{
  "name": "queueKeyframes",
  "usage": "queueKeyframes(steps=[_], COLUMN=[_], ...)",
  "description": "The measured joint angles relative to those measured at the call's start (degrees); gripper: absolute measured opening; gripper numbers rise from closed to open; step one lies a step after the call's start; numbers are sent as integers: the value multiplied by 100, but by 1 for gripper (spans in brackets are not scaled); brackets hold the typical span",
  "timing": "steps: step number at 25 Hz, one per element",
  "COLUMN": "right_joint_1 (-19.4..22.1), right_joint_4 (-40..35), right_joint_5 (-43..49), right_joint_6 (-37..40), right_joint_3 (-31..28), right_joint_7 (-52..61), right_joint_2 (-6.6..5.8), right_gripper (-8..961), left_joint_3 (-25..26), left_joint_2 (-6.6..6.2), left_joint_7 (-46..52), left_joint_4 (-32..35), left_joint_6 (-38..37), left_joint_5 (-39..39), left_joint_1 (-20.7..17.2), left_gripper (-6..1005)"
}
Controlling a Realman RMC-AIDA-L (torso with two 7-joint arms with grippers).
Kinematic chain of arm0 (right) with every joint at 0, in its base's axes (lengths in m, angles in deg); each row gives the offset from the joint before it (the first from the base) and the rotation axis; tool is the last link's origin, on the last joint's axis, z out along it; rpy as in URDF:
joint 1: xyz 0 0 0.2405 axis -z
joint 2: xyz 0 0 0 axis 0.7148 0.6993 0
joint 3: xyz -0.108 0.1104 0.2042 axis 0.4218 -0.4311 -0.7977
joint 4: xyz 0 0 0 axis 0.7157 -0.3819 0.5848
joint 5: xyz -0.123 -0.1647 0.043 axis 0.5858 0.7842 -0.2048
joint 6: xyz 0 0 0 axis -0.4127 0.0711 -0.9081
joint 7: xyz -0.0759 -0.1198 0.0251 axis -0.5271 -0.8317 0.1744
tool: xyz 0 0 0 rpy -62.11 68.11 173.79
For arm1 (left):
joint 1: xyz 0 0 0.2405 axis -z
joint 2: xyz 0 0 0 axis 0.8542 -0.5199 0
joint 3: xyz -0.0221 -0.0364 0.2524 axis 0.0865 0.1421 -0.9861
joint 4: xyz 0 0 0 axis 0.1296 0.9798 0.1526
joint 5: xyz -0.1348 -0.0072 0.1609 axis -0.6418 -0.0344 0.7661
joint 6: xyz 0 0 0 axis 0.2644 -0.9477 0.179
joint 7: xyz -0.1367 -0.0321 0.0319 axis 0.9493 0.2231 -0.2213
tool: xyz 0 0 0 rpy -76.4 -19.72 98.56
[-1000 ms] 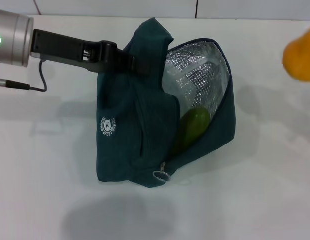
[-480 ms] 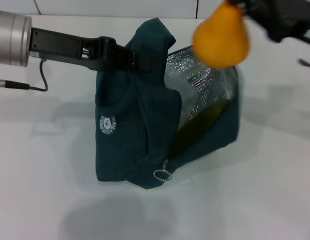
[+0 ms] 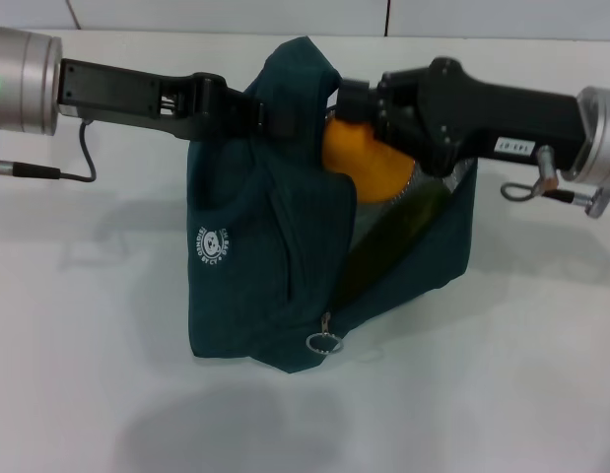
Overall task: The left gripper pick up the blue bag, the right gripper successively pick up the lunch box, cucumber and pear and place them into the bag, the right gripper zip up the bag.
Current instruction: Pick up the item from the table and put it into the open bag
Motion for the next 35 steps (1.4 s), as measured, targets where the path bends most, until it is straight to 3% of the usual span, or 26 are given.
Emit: queueKeyframes(steps=[35], right_joint_1=[225], right_joint_4=[62], right_joint_5=[-248], right_joint_6=[139], right_joint_3=[383], right_joint_7=[368], right_joint_2=[12], right_gripper=[54], left_joint_3=[-8], left_joint_2=[-3], left_joint_7=[-66], left_joint_4=[0], left_joint_6=[67], left_joint_5=[-9], left_joint_1=[-88], left_gripper=[39])
